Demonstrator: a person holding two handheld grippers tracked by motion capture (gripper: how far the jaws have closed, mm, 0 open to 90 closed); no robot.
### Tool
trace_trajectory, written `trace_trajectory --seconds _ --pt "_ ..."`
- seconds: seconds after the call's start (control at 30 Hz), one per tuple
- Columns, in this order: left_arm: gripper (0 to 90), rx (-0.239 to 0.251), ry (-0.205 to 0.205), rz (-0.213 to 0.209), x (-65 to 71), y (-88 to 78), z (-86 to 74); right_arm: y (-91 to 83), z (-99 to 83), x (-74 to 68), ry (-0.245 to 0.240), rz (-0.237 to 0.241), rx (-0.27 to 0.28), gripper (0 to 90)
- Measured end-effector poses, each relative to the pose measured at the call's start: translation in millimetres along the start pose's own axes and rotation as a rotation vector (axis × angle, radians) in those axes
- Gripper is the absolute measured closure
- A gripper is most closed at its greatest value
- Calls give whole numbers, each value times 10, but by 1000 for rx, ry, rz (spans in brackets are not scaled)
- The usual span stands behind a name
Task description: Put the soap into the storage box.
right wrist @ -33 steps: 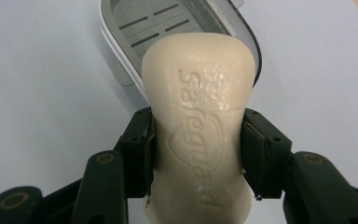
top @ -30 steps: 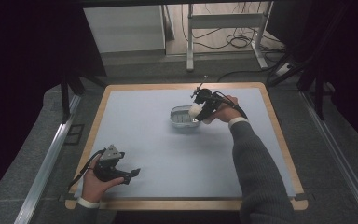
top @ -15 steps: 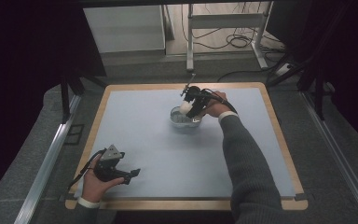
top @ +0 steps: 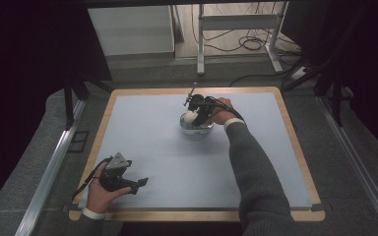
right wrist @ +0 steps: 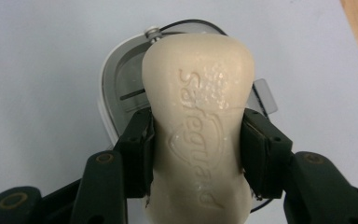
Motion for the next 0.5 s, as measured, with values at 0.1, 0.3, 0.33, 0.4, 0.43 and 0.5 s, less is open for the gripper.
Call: trace_trajectory --seconds 0.1,0.3,0.33,0.4,0.43,0.5 --pt "71 -1 0 -2 3 6 1 12 4 -18 -9 -4 -7 485" --pt "71 4 -1 3 -7 -14 0 -35 7 -27 22 7 31 470" --pt "71 5 -2 4 -9 -18 0 -53 6 -27 33 4 36 455" --pt "71 5 -2 4 -11 -20 0 -89 -1 -26 53 -1 52 426" --pt "71 5 -5 1 -13 -20 6 -109 -9 -26 71 0 68 412" --pt "73 20 -21 -9 -17 -12 21 -139 -25 -28 112 21 107 390"
Point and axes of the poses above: each handheld gripper's, and its own axes: y roughly forward along the jaws, z roughly out of its top, x roughly to its right, the point moved 1 cm from there along y, roughly forward along the jaws, and after that the axes turned 7 degrees about y, right-handed, at the moved point
